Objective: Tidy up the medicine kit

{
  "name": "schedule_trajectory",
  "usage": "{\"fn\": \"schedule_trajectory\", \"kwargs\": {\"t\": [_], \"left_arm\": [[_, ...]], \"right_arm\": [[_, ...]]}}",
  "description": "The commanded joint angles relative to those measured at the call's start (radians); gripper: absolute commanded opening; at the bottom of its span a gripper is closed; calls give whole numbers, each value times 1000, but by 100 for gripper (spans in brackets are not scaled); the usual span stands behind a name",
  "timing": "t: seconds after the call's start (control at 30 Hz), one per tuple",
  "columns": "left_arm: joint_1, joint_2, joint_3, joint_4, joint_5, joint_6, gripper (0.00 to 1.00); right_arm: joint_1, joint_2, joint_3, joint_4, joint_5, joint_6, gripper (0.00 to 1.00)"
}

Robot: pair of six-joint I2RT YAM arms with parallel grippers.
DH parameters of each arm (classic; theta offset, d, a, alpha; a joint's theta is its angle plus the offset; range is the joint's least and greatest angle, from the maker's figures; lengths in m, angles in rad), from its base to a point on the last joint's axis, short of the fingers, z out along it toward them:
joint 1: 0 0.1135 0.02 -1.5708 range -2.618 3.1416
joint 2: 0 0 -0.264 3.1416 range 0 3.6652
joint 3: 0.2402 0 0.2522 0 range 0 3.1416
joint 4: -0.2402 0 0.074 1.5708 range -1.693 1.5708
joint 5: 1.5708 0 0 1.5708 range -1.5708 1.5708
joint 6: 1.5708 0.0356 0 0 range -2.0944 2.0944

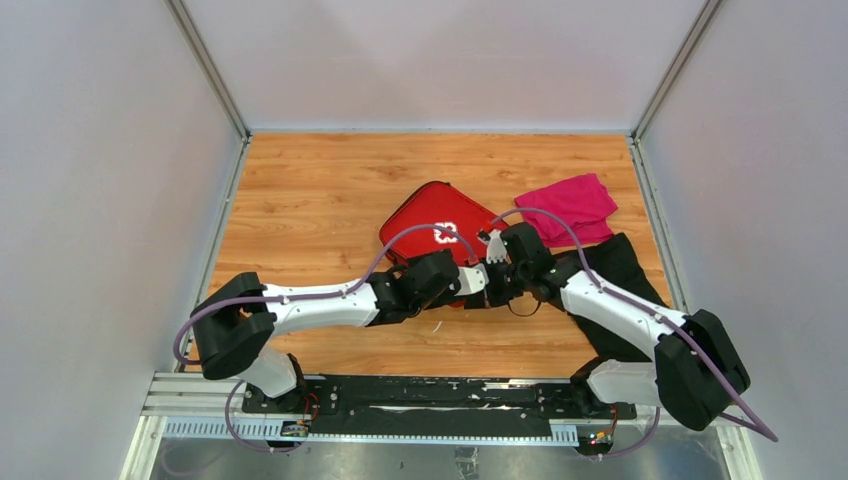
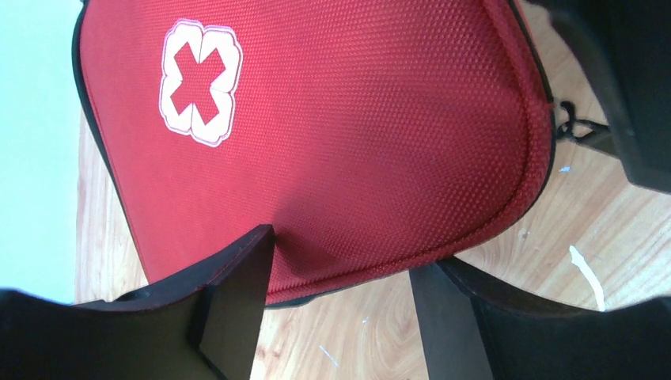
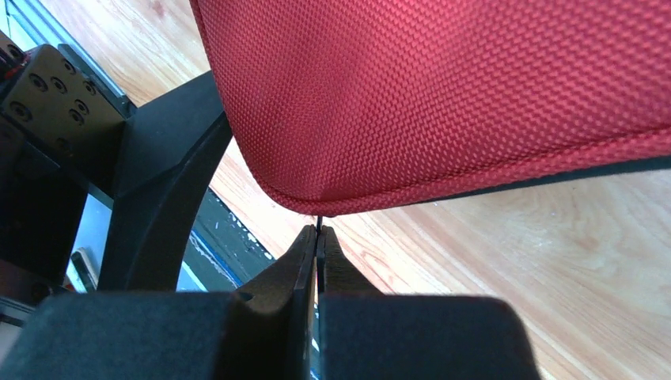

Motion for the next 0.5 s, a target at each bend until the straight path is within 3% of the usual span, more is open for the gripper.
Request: {"fn": "schedule_trajectory", "kwargs": {"t": [0.0,0.2,0.37,0.47], "left_arm": [[2,11,11,96,17,-55,71],[1,-174,-49,127,70,-96,87],[1,-367,-105,127,167,-118,89],[10,-478,-147,221,191,-150,92]], "right_arm": [[64,-15,-23,125,-213,87,0],[56,-79,-24,-33,64,78,0],[12,-186,-89,-64,245,156,0],[-32,-257,-122,-64,313,193,0]]}}
